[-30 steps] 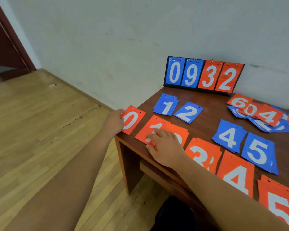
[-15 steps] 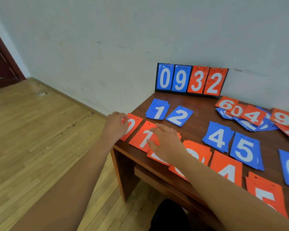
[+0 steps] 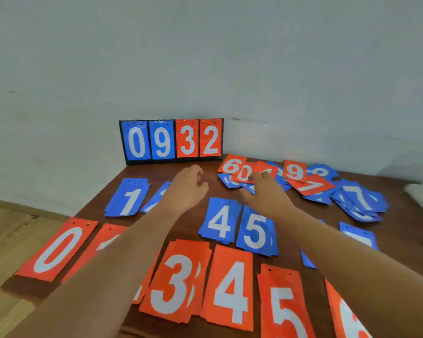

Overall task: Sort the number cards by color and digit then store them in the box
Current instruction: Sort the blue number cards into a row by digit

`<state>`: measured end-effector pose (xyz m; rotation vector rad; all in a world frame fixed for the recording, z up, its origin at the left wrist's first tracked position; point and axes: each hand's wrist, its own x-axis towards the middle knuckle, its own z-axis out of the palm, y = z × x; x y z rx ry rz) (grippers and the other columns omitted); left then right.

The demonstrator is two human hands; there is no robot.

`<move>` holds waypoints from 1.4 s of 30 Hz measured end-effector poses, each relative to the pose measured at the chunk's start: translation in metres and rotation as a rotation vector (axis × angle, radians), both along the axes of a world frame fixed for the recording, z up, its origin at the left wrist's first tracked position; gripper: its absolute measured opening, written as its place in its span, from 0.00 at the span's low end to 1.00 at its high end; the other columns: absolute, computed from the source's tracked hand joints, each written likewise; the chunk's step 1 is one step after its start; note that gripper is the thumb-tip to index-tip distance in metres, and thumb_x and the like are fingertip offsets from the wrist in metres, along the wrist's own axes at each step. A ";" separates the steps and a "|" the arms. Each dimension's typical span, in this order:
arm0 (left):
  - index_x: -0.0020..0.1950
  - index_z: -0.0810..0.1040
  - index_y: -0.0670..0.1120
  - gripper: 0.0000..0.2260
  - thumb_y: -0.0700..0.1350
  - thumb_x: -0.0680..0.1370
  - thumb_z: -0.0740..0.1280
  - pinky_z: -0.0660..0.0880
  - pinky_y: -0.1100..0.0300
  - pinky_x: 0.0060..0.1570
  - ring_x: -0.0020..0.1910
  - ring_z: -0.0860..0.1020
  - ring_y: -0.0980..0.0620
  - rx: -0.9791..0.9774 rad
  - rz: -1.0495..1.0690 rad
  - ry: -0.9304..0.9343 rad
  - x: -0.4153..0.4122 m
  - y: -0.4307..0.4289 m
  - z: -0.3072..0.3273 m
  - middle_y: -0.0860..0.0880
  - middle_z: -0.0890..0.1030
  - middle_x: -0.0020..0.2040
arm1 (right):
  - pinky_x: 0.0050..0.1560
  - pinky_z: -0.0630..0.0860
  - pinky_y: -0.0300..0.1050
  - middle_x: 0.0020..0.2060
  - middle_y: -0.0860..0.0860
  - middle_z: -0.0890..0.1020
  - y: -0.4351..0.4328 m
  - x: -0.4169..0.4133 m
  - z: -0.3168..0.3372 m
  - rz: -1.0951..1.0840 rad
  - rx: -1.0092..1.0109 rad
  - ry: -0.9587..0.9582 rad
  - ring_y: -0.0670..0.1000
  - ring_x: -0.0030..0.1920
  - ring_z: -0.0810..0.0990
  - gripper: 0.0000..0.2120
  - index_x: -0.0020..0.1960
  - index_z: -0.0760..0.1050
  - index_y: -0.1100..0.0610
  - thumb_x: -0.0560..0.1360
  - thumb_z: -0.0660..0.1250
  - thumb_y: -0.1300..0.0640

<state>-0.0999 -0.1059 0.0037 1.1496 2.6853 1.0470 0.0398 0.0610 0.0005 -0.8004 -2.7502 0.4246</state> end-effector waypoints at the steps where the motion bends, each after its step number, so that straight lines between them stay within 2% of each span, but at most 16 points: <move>1: 0.65 0.73 0.47 0.15 0.47 0.79 0.66 0.73 0.59 0.54 0.57 0.76 0.51 -0.028 -0.030 0.003 0.002 0.021 0.000 0.50 0.76 0.59 | 0.59 0.72 0.56 0.60 0.58 0.73 0.017 0.004 -0.003 -0.026 0.007 -0.003 0.61 0.60 0.74 0.21 0.64 0.71 0.61 0.77 0.64 0.48; 5: 0.64 0.75 0.46 0.15 0.46 0.78 0.67 0.73 0.54 0.60 0.60 0.75 0.47 -0.150 -0.149 0.044 0.004 0.096 -0.017 0.45 0.76 0.63 | 0.60 0.73 0.55 0.62 0.58 0.73 0.073 0.012 -0.020 -0.098 0.025 -0.082 0.59 0.61 0.73 0.23 0.66 0.70 0.61 0.77 0.64 0.48; 8: 0.69 0.73 0.46 0.19 0.46 0.78 0.67 0.70 0.55 0.64 0.66 0.73 0.47 -0.223 -0.214 0.040 0.003 0.140 -0.039 0.47 0.73 0.68 | 0.58 0.74 0.52 0.62 0.57 0.73 0.106 0.007 -0.035 -0.097 -0.003 -0.126 0.58 0.61 0.74 0.22 0.65 0.70 0.60 0.76 0.66 0.49; 12: 0.74 0.69 0.50 0.25 0.53 0.78 0.68 0.66 0.51 0.70 0.71 0.68 0.49 -0.336 -0.314 0.070 -0.001 0.175 -0.069 0.50 0.70 0.73 | 0.61 0.73 0.52 0.62 0.56 0.75 0.136 -0.004 -0.058 -0.014 0.008 -0.156 0.57 0.62 0.74 0.24 0.65 0.71 0.58 0.76 0.65 0.43; 16: 0.69 0.76 0.53 0.20 0.57 0.78 0.67 0.66 0.50 0.66 0.66 0.70 0.49 -0.378 -0.273 0.262 -0.002 0.186 -0.077 0.51 0.75 0.64 | 0.66 0.68 0.55 0.65 0.56 0.72 0.147 -0.008 -0.073 0.015 0.191 -0.172 0.58 0.67 0.68 0.26 0.70 0.70 0.52 0.78 0.60 0.38; 19: 0.62 0.79 0.53 0.14 0.55 0.78 0.68 0.69 0.51 0.63 0.61 0.72 0.50 -0.336 -0.285 0.257 0.001 0.187 -0.074 0.51 0.76 0.59 | 0.63 0.69 0.52 0.60 0.57 0.74 0.144 -0.009 -0.075 0.023 0.255 -0.134 0.57 0.63 0.69 0.20 0.63 0.77 0.54 0.80 0.59 0.42; 21: 0.60 0.80 0.52 0.13 0.54 0.78 0.68 0.70 0.50 0.63 0.60 0.73 0.50 -0.319 -0.277 0.244 0.004 0.185 -0.073 0.51 0.76 0.58 | 0.61 0.71 0.50 0.56 0.56 0.77 0.141 -0.010 -0.077 -0.017 0.198 -0.060 0.55 0.58 0.73 0.17 0.57 0.80 0.57 0.80 0.61 0.46; 25: 0.60 0.80 0.51 0.15 0.57 0.79 0.65 0.70 0.50 0.64 0.62 0.72 0.51 -0.269 -0.272 0.171 0.010 0.179 -0.077 0.51 0.76 0.59 | 0.51 0.78 0.46 0.47 0.54 0.84 0.134 -0.010 -0.070 -0.262 -0.284 0.304 0.51 0.46 0.81 0.10 0.49 0.83 0.61 0.78 0.68 0.54; 28: 0.62 0.78 0.49 0.19 0.60 0.80 0.61 0.71 0.50 0.64 0.63 0.73 0.50 -0.096 -0.138 0.000 0.019 0.174 -0.067 0.49 0.77 0.62 | 0.44 0.78 0.42 0.41 0.52 0.84 0.127 -0.002 -0.053 -0.343 -0.490 0.508 0.48 0.41 0.81 0.06 0.46 0.82 0.59 0.77 0.69 0.57; 29: 0.63 0.77 0.49 0.20 0.61 0.80 0.60 0.72 0.52 0.61 0.60 0.75 0.51 -0.003 -0.058 -0.175 0.024 0.173 -0.059 0.50 0.78 0.61 | 0.43 0.78 0.42 0.40 0.50 0.83 0.123 0.003 -0.045 -0.339 -0.553 0.573 0.47 0.40 0.81 0.05 0.45 0.82 0.58 0.77 0.70 0.57; 32: 0.65 0.74 0.48 0.19 0.58 0.80 0.64 0.79 0.51 0.56 0.53 0.83 0.49 0.373 0.013 -0.959 0.039 0.169 -0.037 0.48 0.83 0.57 | 0.43 0.79 0.38 0.39 0.49 0.85 0.111 0.021 -0.028 -0.226 -0.756 0.642 0.46 0.41 0.83 0.05 0.44 0.82 0.57 0.76 0.71 0.56; 33: 0.67 0.75 0.47 0.18 0.54 0.80 0.66 0.81 0.51 0.54 0.53 0.84 0.47 0.434 -0.034 -1.060 0.043 0.168 -0.035 0.47 0.83 0.58 | 0.44 0.79 0.39 0.39 0.50 0.85 0.107 0.028 -0.025 -0.177 -0.805 0.615 0.46 0.41 0.83 0.06 0.45 0.83 0.58 0.76 0.71 0.55; 35: 0.69 0.74 0.44 0.18 0.46 0.80 0.68 0.83 0.54 0.47 0.55 0.83 0.47 0.451 -0.079 -1.052 0.048 0.166 -0.034 0.47 0.82 0.60 | 0.45 0.81 0.41 0.41 0.51 0.85 0.105 0.039 -0.023 -0.104 -0.832 0.528 0.48 0.41 0.84 0.07 0.48 0.82 0.56 0.76 0.71 0.53; 37: 0.69 0.73 0.44 0.18 0.43 0.80 0.68 0.83 0.55 0.43 0.55 0.82 0.48 0.439 -0.037 -0.999 0.052 0.166 -0.032 0.47 0.81 0.60 | 0.45 0.81 0.42 0.42 0.51 0.84 0.114 0.047 -0.026 -0.116 -0.750 0.483 0.49 0.42 0.83 0.07 0.51 0.80 0.55 0.77 0.70 0.52; 40: 0.70 0.72 0.45 0.20 0.43 0.79 0.69 0.82 0.48 0.52 0.57 0.81 0.46 0.408 -0.006 -0.994 0.055 0.168 -0.032 0.46 0.80 0.62 | 0.45 0.75 0.40 0.51 0.52 0.81 0.143 0.055 -0.039 -0.287 -0.368 0.316 0.50 0.48 0.79 0.12 0.59 0.76 0.57 0.78 0.66 0.54; 42: 0.71 0.72 0.45 0.21 0.44 0.79 0.70 0.81 0.46 0.54 0.58 0.81 0.45 0.381 -0.017 -0.994 0.057 0.167 -0.035 0.45 0.80 0.62 | 0.51 0.74 0.43 0.60 0.55 0.78 0.162 0.056 -0.050 -0.324 -0.196 0.172 0.54 0.56 0.77 0.19 0.66 0.71 0.58 0.78 0.66 0.53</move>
